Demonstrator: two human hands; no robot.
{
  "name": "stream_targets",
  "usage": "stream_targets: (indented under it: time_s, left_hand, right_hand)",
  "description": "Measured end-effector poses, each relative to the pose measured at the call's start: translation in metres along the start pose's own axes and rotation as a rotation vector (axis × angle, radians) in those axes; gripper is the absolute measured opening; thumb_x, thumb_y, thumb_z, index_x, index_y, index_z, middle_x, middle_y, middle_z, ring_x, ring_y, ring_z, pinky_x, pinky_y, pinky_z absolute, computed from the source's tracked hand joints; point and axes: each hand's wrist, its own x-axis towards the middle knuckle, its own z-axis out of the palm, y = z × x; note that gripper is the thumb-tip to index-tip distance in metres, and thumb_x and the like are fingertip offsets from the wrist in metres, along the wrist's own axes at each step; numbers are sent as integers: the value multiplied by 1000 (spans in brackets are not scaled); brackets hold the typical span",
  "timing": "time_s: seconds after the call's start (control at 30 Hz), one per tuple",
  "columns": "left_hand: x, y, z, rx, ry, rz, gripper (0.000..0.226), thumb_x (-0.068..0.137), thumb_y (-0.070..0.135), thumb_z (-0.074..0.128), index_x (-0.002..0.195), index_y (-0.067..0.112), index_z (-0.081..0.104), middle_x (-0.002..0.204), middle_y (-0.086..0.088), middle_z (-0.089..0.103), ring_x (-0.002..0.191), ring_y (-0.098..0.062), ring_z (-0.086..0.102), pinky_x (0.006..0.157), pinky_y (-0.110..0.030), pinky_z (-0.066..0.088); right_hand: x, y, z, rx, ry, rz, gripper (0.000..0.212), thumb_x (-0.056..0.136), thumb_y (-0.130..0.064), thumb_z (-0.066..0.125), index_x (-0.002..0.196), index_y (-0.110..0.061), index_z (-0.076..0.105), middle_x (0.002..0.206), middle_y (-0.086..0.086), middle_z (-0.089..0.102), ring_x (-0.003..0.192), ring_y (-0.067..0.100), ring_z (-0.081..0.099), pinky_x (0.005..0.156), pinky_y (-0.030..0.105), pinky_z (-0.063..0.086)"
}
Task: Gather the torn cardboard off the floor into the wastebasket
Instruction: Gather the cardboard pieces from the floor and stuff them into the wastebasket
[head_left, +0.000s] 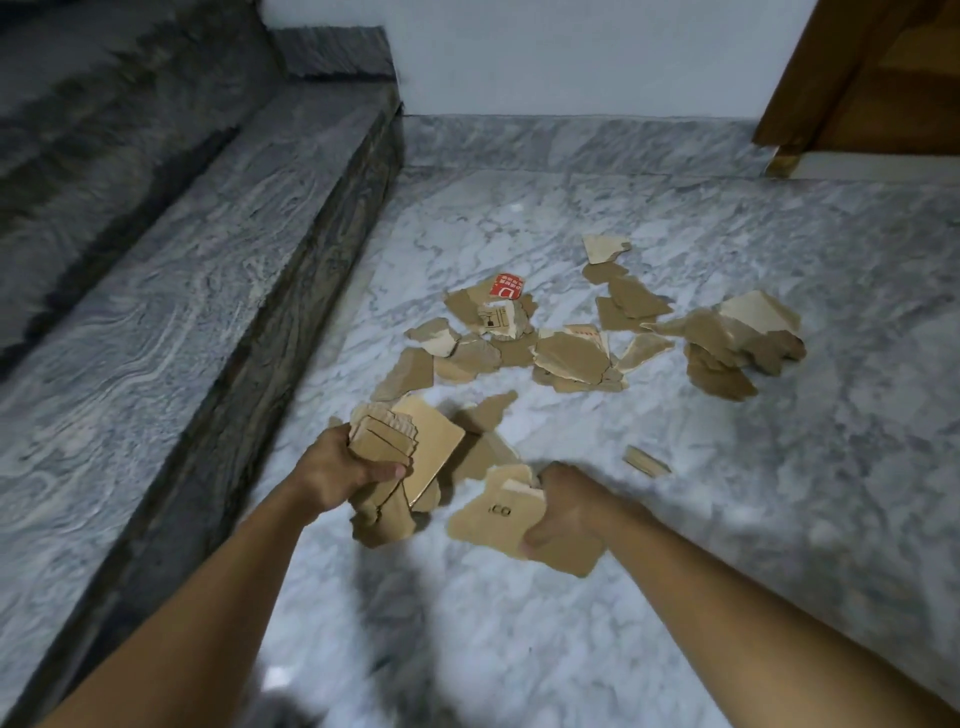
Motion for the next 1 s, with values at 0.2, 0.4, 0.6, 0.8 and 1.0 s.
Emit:
stream_targets:
  time_s: [0.2,0.4,0.6,0.8,1.0]
  left_hand:
    - [0,-49,-2,-40,57,-89,77,33,42,98,102,19,73,97,2,77,94,-20,73,94,-45,55]
    - [-4,-48,19,-56,14,-33,56,52,19,96,103,17,74,98,1,77,96,-20,72,97,-47,53]
    - [27,1,32,71,-87,61,63,48,31,95,106,21,72,101,6,76,99,-15,71,98,-43,53]
    - [87,49,85,195,-76,140,73,46,29,95,113,23,66,105,4,74,101,-18,69,97,-41,53]
    - [108,47,122,610,34,122,91,46,47,89,127,25,54,120,-3,65,112,-28,60,98,-43,48]
  right_hand:
    - [7,-9,35,-120,119,-120,78,57,-30,85,129,-34,55,121,-2,66,112,22,61,93,30,51]
    - [8,-7,29,3,57,-50,72,57,-22,93,122,-19,62,118,-1,69,106,16,66,88,28,54]
    - [-2,50,-48,26,221,228,76,59,-42,94,120,-10,62,114,5,69,103,22,66,80,26,50]
    - [1,103,-60,-28,303,348,77,57,-46,93,119,-14,60,127,8,54,116,30,55,91,35,51]
    - [9,125,-43,117,339,232,69,56,-32,93,116,-20,63,113,6,70,107,26,64,89,36,54]
